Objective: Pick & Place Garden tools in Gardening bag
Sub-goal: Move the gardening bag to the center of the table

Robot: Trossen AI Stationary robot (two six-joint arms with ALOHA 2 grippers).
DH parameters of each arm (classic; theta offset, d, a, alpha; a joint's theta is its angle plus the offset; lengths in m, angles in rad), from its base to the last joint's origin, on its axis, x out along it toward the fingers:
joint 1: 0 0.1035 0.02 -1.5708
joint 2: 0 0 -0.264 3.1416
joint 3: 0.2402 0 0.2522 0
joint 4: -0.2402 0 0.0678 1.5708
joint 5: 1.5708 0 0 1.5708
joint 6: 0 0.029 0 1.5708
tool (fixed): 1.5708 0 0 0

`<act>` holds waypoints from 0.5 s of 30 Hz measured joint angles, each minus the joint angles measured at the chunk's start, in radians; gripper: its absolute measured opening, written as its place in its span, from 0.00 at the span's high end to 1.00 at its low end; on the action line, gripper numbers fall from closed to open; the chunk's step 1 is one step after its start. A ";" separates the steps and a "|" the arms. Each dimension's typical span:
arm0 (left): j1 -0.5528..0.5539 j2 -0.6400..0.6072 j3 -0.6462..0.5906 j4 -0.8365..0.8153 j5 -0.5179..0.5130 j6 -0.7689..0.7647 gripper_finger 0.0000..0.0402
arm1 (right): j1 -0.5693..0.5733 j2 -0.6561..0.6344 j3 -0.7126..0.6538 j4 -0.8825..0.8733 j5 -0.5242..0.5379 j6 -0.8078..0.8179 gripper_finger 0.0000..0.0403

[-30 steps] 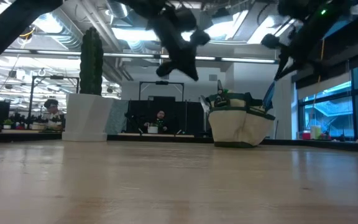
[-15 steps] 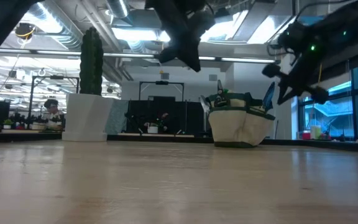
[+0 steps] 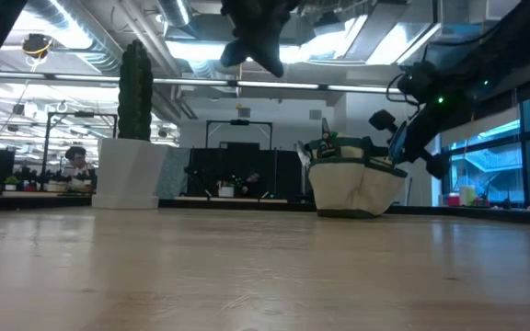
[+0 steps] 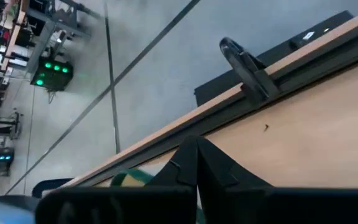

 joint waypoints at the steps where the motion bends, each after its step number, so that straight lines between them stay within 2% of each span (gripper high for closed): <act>1: -0.002 -0.007 0.000 -0.004 -0.002 0.000 1.00 | -0.005 0.016 0.000 0.016 -0.013 0.000 1.00; 15: -0.049 -0.027 0.000 -0.036 -0.028 -0.003 1.00 | -0.040 0.246 0.006 0.354 -0.328 0.001 1.00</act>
